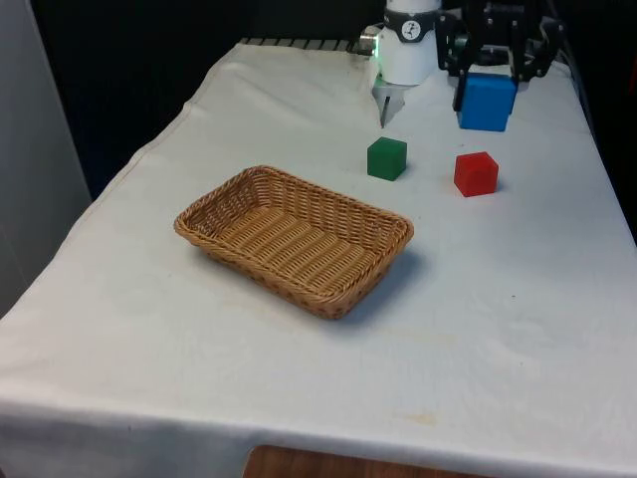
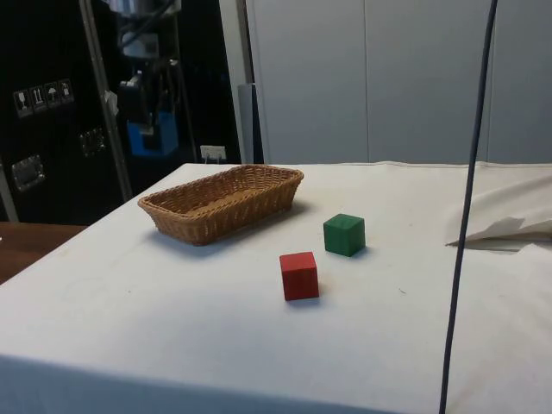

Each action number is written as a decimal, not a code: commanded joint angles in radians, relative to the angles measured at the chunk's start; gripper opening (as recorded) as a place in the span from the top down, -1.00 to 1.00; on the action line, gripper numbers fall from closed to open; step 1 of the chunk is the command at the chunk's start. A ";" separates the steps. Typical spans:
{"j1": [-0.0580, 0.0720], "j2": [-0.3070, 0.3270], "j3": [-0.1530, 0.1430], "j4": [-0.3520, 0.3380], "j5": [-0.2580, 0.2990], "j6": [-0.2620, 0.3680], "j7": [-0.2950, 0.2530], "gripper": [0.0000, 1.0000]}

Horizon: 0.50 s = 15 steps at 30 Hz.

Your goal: Pick up the blue cube and place it into the basket.

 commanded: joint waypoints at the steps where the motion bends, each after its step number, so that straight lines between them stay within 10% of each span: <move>1: -0.006 -0.001 0.000 0.005 0.011 -0.009 -0.014 0.98; 15: -0.015 -0.001 -0.054 0.012 0.001 -0.002 -0.044 0.98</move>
